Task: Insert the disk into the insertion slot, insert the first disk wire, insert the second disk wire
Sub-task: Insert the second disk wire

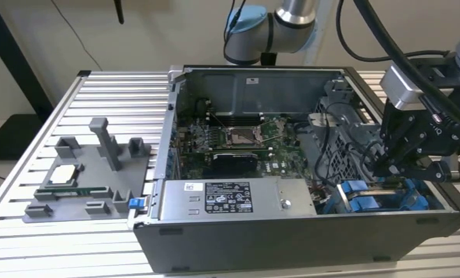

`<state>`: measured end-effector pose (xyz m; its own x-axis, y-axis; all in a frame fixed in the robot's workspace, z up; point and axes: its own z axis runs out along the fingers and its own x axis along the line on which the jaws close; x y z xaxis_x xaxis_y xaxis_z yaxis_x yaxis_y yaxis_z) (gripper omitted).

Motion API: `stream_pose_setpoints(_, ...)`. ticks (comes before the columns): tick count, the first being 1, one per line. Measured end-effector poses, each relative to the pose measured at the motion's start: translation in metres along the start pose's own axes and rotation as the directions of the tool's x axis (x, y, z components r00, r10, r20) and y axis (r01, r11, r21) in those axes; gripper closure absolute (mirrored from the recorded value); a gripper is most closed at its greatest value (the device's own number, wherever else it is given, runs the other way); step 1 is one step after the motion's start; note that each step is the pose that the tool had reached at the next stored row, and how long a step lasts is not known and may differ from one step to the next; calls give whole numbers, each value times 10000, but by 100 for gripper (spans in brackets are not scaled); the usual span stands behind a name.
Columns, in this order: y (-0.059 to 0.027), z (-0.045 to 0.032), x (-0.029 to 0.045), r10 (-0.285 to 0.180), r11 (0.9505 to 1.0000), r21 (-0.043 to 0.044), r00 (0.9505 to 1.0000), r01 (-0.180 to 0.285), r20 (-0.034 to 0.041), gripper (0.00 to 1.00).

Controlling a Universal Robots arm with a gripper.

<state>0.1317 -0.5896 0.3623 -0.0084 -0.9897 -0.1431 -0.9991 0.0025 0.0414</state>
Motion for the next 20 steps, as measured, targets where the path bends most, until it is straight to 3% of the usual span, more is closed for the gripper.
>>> stream_pose_setpoints(9, -11, 63, 9, -3, 10000, 23, 10000, 3, 1, 100)
stream_pose_setpoints(20, -107, 135, 20, -13, 10000, 84, 10000, 13, -2, 100)
